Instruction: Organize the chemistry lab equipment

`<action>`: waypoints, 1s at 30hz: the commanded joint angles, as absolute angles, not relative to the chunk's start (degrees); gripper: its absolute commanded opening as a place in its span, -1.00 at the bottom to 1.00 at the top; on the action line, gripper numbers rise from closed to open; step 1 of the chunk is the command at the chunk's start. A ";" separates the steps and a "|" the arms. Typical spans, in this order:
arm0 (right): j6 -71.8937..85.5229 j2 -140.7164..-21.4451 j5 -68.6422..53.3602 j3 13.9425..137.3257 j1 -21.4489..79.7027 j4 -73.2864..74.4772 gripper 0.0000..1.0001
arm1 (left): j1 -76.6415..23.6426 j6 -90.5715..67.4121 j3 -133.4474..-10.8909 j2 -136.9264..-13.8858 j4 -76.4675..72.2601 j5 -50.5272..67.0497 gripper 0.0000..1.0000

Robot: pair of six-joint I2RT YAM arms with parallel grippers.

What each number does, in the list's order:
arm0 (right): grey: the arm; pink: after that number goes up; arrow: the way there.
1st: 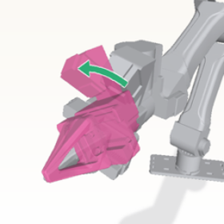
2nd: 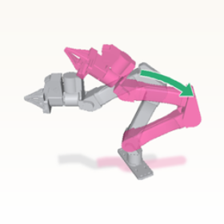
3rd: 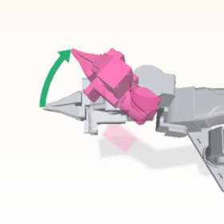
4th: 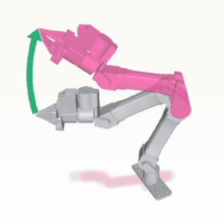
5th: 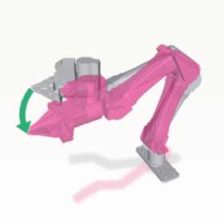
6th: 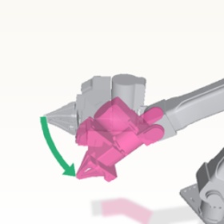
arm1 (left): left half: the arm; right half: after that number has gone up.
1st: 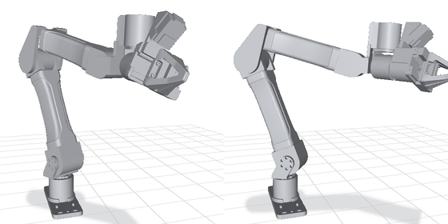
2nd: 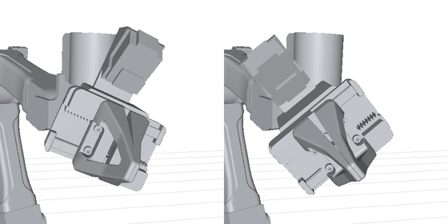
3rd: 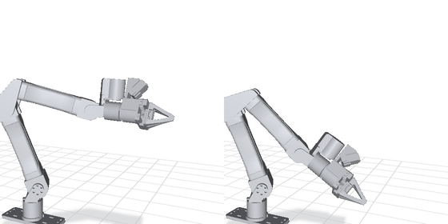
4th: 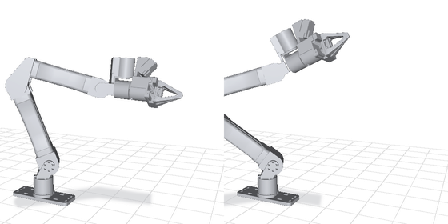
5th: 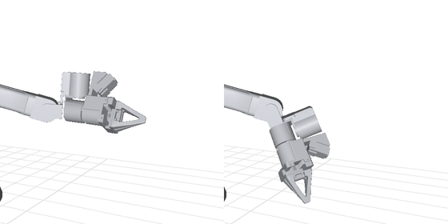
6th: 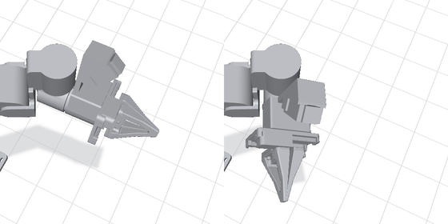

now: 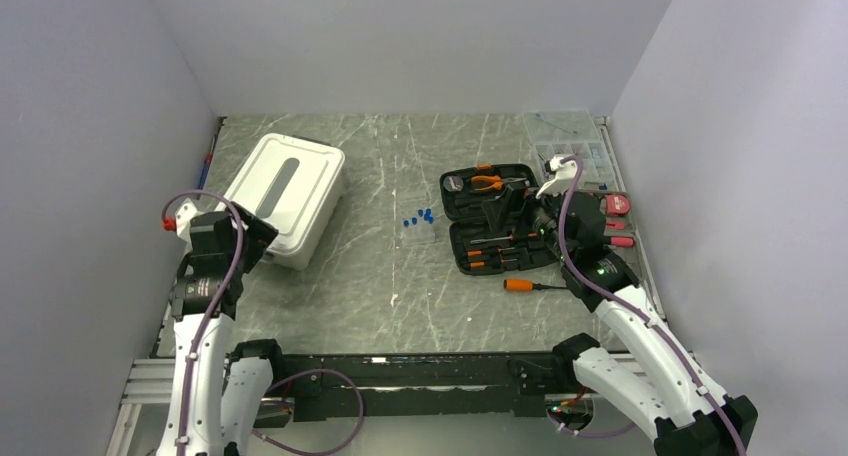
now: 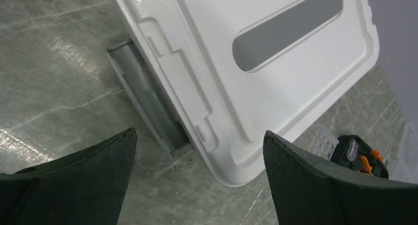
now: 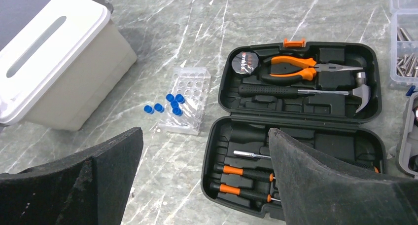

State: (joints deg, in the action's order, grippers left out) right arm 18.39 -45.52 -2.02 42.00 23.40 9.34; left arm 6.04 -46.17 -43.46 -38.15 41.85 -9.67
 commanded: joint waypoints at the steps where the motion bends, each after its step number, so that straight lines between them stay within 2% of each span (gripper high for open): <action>1: 17.54 -44.73 -2.98 41.99 23.30 6.41 0.99 | 8.75 -50.87 -40.45 -37.22 41.42 -8.04 0.99; 16: 17.43 -44.59 -3.03 41.92 23.29 6.60 0.99 | 13.99 -53.01 -25.88 -36.08 23.88 3.12 0.97; 22: 17.58 -45.14 -3.25 41.85 23.30 6.40 0.99 | 14.04 -51.57 -27.01 -35.40 25.95 0.25 0.61; 26: 17.58 -45.09 -3.16 41.84 23.32 6.39 0.99 | 13.99 -50.51 -28.46 -35.02 29.05 -2.67 0.29; 30: 17.62 -45.25 -3.16 41.84 23.29 6.41 0.99 | 14.01 -49.84 -29.36 -34.79 31.21 -4.83 0.12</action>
